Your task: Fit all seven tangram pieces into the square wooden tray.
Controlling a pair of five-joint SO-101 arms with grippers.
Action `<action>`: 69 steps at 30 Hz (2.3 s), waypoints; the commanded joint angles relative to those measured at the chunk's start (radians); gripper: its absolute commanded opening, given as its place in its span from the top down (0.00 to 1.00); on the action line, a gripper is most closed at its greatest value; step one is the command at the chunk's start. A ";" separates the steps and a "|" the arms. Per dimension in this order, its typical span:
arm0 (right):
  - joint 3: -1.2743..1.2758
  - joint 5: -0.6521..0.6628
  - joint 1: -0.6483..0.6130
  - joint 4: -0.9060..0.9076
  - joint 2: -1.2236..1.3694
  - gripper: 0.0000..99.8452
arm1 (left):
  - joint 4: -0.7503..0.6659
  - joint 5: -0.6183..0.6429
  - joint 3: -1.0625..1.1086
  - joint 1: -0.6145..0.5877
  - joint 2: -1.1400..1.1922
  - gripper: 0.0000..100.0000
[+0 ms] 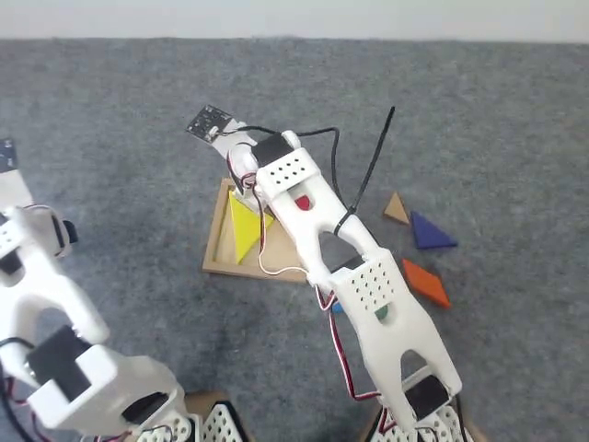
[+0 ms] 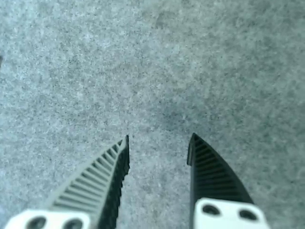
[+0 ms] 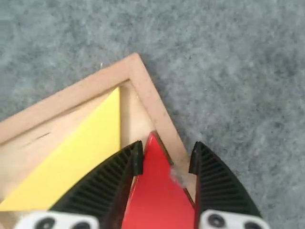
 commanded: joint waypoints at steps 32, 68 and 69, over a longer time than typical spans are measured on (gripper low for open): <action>-0.117 -0.173 -0.108 0.268 -0.062 0.82 | 0.008 -0.012 -0.038 0.008 -0.038 0.80; -0.075 -0.190 -0.062 0.443 -0.363 0.85 | 0.000 -0.057 -0.042 -0.023 -0.029 0.80; 0.051 -0.192 -0.050 0.441 -0.449 0.85 | 0.000 -0.057 -0.042 -0.021 -0.029 0.80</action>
